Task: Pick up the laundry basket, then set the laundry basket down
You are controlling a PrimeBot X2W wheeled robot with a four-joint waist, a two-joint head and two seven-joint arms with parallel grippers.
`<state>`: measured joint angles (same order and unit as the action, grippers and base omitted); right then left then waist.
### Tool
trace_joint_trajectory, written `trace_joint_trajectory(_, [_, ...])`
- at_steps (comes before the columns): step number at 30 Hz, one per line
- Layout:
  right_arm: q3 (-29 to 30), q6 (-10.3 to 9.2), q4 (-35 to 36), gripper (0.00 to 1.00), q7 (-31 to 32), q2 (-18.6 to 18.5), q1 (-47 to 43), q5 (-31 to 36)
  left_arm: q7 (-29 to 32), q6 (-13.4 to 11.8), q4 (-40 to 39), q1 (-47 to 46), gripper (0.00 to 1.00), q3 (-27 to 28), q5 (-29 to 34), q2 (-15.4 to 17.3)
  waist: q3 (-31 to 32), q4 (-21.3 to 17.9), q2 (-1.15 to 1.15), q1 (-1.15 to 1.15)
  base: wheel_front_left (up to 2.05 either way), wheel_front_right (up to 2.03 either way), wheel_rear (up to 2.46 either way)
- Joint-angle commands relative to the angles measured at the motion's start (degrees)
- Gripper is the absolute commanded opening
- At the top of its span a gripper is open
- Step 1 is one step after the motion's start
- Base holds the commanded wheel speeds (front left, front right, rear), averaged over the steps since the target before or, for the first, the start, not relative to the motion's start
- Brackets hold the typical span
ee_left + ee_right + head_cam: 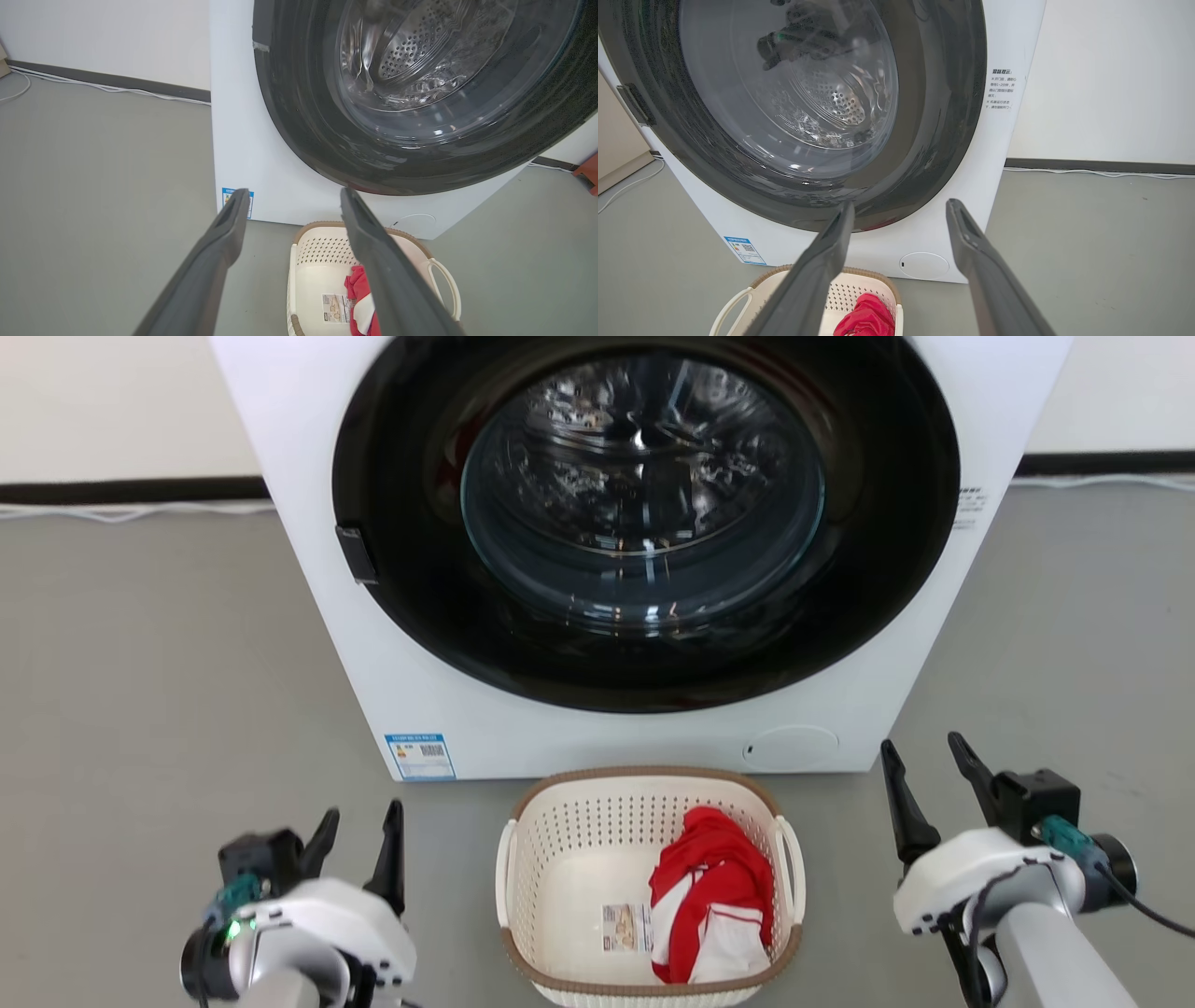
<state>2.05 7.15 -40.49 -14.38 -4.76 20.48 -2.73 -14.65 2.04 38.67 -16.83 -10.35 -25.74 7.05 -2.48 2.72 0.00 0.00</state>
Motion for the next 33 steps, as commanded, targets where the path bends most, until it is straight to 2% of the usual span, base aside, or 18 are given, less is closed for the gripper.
trace_joint_trajectory(1, [-1.27, 0.34, 2.49, 1.0, -0.62, -0.16, -0.52, -0.46, -0.35, 0.21, -2.23, 0.46, 1.0, 2.45, 0.72, 0.84, 0.97, 0.24, 0.0, 0.0, 0.0, 0.0, 0.0])
trace_joint_trajectory(12, [-0.82, 0.34, 11.24, 1.0, -0.62, 0.28, -8.45, -1.7, -0.35, 0.69, -11.06, 9.22, 1.0, 7.5, 2.46, 0.2, 3.55, 0.36, 0.0, 0.0, 0.0, 0.0, 0.0])
trace_joint_trajectory(20, [0.48, 0.34, 17.68, 1.0, -0.62, 1.1, -14.45, -1.03, -0.35, 0.01, -16.11, 14.88, 1.0, 10.98, 3.68, -1.03, 4.17, -0.32, 0.0, 0.0, 0.0, 0.0, 0.0])
trace_joint_trajectory(33, [1.83, 0.34, 22.31, 1.0, -0.62, 1.67, -18.02, -0.38, -0.35, 0.17, -20.16, 17.23, 1.0, 13.62, 5.65, -2.17, 3.64, -1.21, 0.0, 0.0, 0.0, 0.0, 0.0])
